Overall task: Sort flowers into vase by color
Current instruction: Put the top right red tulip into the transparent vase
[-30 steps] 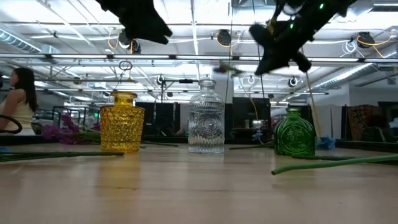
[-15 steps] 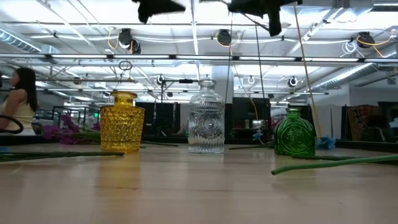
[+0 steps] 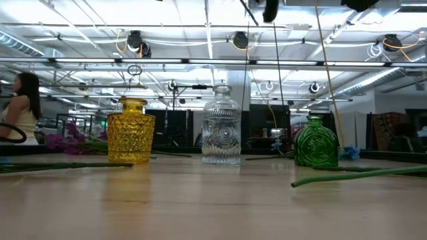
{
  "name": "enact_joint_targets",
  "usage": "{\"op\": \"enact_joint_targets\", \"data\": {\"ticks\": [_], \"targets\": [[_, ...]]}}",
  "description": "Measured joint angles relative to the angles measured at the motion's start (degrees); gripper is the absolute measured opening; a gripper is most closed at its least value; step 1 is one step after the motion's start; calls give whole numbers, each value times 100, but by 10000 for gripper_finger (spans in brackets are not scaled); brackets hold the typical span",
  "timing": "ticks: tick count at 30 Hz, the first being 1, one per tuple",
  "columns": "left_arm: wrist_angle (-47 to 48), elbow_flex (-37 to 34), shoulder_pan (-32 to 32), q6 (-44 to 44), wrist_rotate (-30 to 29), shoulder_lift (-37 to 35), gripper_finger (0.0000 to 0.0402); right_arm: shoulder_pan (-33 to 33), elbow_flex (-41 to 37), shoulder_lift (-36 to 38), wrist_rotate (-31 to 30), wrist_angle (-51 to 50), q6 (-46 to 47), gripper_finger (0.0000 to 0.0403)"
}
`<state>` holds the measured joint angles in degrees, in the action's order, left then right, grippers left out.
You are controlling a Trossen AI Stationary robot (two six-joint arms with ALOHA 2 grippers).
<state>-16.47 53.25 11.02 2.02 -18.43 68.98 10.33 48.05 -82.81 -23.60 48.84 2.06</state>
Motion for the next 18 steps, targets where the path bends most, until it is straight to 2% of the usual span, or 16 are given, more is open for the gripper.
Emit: {"op": "enact_joint_targets", "data": {"ticks": [5, 8, 12, 18], "targets": [[-134, 0, 51, 27, 34, 1, 215, 141, 0, -250, 587, 797, -434, 1], [-220, 0, 74, 2, 103, 1, 215, 188, 0, -337, 602, 976, -598, 1], [-617, 2, 76, -90, 660, 76, 215, 179, 0, -424, 599, 971, -620, 1], [-1008, 0, 38, -98, 688, 317, 215, 183, 0, -423, 599, 930, -673, 0]]}}
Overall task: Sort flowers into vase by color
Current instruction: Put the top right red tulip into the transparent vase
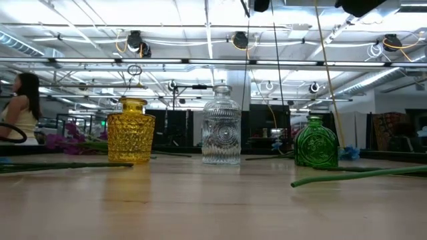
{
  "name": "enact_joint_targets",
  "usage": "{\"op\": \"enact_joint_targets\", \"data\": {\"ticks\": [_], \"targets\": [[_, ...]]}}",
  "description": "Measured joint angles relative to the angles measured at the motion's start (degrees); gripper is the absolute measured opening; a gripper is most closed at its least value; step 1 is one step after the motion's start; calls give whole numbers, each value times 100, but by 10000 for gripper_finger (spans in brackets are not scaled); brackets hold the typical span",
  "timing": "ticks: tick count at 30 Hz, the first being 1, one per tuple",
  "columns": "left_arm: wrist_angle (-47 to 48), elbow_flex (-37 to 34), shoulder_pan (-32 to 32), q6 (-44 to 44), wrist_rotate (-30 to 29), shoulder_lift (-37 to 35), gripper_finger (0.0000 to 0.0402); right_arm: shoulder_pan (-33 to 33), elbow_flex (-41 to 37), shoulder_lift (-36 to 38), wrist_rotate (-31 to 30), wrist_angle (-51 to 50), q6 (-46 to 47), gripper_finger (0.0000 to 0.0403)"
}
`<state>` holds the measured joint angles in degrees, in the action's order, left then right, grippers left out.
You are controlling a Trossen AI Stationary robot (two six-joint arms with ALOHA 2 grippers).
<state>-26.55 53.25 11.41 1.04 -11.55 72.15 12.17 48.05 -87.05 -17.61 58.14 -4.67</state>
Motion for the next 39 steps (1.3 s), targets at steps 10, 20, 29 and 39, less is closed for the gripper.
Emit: {"op": "enact_joint_targets", "data": {"ticks": [10, 20, 29, 39], "targets": [[-473, 0, -117, -150, 77, 353, 209, 20, 0, -2, -18, -69, -76, 0], [-417, 0, -124, -419, 463, 338, 47, 0, 0, -2, 15, -148, -76, 15], [456, 0, -143, -492, 436, -76, 17, -1, 7, 312, -306, -1132, 77, 18], [1453, 9, -130, -436, 270, -653, 17, -24, -7, 1017, -555, -2860, 911, 18]]}}
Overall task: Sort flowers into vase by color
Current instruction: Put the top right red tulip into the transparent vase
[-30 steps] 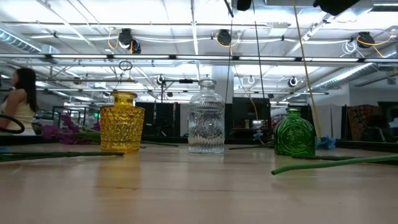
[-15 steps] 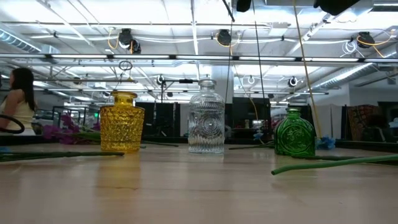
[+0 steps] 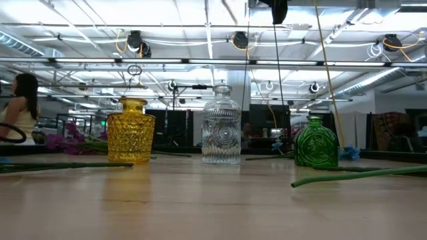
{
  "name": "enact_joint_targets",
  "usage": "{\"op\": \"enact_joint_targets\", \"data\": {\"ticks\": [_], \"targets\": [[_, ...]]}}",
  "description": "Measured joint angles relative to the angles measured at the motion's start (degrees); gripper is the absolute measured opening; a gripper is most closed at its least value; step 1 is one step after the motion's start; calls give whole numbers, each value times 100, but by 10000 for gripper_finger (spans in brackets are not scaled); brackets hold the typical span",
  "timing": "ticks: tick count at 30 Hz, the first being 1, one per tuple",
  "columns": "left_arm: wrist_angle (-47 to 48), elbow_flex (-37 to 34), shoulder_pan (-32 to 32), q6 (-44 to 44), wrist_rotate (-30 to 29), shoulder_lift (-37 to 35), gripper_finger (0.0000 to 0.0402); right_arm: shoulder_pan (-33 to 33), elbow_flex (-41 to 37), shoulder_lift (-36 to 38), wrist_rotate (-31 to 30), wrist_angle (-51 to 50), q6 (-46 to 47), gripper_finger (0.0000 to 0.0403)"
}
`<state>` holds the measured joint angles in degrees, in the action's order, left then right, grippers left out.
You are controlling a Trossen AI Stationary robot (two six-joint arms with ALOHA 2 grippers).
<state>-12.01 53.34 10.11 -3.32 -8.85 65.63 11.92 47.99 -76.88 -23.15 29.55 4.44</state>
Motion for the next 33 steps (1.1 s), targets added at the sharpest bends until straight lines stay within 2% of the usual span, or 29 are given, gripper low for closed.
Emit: {"op": "enact_joint_targets", "data": {"ticks": [6, 16, 20, 28, 33], "targets": [[388, -1, -58, 304, -9, 2, 17, 3, 0, 113, 112, 126, 195, 35], [78, 99, -234, 552, 391, 636, 17, 182, 7, 65, 276, 1218, -196, 164], [59, 419, -216, 449, 432, 1000, 17, 203, 97, -23, 289, 1173, -30, 196], [216, 845, -221, 447, 429, 1543, 17, 245, 806, -298, 359, -160, 17, 202], [282, 887, -221, 445, 428, 1565, 17, 243, 1034, -372, 321, -484, -1, 192]]}}
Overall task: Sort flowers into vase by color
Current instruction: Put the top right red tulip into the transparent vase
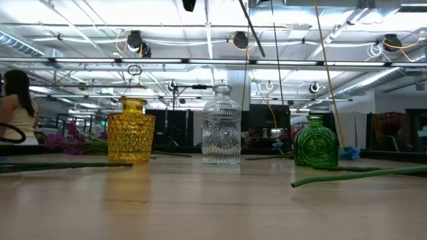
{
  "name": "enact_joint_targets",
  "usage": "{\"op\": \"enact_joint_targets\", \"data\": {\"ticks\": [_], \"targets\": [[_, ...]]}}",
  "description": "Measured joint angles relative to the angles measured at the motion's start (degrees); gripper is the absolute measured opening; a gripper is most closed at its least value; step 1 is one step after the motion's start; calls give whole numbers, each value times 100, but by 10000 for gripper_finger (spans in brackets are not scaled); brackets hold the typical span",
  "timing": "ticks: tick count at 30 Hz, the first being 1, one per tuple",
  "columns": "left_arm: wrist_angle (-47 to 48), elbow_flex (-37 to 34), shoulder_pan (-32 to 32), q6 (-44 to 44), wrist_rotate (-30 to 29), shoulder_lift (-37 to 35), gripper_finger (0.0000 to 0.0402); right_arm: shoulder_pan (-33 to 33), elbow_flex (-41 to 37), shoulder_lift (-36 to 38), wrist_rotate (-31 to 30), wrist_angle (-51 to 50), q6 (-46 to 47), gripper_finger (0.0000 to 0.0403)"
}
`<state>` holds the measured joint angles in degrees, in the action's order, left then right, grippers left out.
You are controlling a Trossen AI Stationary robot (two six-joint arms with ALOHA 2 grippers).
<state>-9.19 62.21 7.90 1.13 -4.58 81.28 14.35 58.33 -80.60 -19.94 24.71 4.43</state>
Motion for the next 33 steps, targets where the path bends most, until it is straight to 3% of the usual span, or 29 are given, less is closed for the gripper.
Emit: {"op": "enact_joint_targets", "data": {"ticks": [8, 16, 22, 33], "targets": [[99, 0, 4, -4, -14, -24, 17, -2, 0, -4, -245, -175, 92, 133], [108, 0, 4, -9, -40, -22, 17, -8, 2, -4, -255, -298, 88, 14], [203, -2, 1, -9, -44, -20, 36, -42, 2, -2, -269, -394, 63, 10], [667, -2, 35, 5, -35, -218, 165, -37, 0, 309, -403, -475, -83, 3]]}}
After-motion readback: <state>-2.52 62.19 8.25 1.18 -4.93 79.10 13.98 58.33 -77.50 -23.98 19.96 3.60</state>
